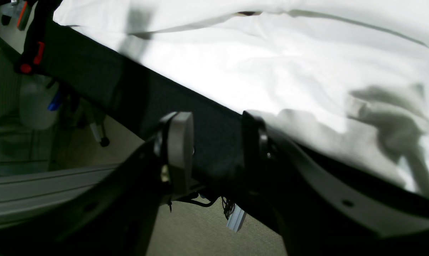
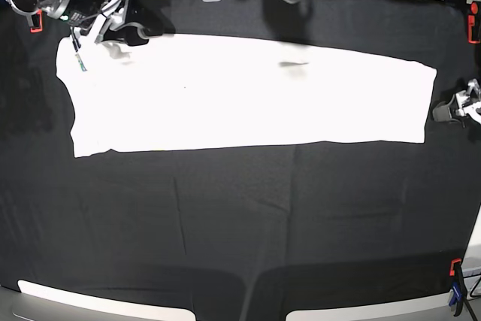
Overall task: Layout the t-shirt on the table in an organized manner, then fold the t-shirt properly
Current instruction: 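Move both grippers to the two short ends of the shirt band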
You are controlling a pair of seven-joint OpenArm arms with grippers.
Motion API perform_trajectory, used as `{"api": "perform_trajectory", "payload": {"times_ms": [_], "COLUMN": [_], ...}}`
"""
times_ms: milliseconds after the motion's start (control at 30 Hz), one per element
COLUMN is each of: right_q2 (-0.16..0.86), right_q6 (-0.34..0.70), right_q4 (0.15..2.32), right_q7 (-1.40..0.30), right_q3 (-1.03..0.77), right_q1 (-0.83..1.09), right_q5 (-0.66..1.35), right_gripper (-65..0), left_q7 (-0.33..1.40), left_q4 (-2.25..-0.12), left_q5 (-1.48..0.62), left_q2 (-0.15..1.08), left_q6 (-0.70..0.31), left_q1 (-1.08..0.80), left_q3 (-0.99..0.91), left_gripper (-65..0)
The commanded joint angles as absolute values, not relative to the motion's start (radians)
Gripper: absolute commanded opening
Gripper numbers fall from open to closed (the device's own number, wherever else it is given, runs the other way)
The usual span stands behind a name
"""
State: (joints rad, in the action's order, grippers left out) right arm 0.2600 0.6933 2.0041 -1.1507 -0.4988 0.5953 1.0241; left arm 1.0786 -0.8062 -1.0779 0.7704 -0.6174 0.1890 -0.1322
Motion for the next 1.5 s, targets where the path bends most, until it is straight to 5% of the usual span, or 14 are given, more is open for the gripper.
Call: {"api": "perform_trajectory", "payload": {"times_ms": [0, 133, 767, 967, 1467], "right_q2": [0.269, 0.269, 0.269, 0.269, 0.269], "right_q6": [0.698, 0.698, 0.698, 0.698, 0.698], "right_q4": [2.020, 2.020, 2.020, 2.020, 2.020], "right_q7": [-1.143, -1.143, -1.142, -1.137, -1.137], "right_q3": [-0.503, -0.503, -0.503, -0.503, -0.503], "right_q1": [0.596, 0.595, 0.593, 0.592, 0.592], "right_q5": [1.048, 1.051, 1.051, 1.052, 1.051], "right_gripper": [-42.8, -42.8, -42.8, -42.8, -42.8], "left_q7": [1.109, 1.217, 1.276, 1.293, 1.280], "left_q4": [-0.813, -0.813, -0.813, -0.813, -0.813], "left_q5": [-1.093, -1.226, -1.356, -1.336, -1.336], "left_q2": [0.788, 0.757, 0.673, 0.669, 0.656], "left_q6": [-0.623, -0.691, -0.696, -0.696, -0.697], "left_q1": [0.199, 0.179, 0.133, 0.133, 0.136], "left_q3": [-0.139, -0.139, -0.139, -0.139, -0.139], "left_gripper": [-24.2, -24.2, -24.2, -36.1, -37.2]}}
